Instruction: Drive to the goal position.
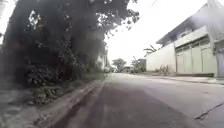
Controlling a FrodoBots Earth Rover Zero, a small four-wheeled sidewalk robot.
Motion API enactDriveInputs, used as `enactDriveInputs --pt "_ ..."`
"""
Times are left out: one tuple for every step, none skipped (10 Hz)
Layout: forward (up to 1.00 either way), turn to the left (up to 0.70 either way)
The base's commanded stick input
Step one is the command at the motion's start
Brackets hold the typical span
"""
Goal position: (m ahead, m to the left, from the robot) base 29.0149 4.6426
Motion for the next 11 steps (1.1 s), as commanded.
enactDriveInputs --pt "0.7 -0.35" --pt "0.7 -0.35" --pt "0.7 -0.23" --pt "0.7 0.0" --pt "0.7 0.0" --pt "0.7 0.0" --pt "0.7 0.0" --pt "0.7 0.0" --pt "0.7 0.0" --pt "0.7 0.0" --pt "0.7 0.0"
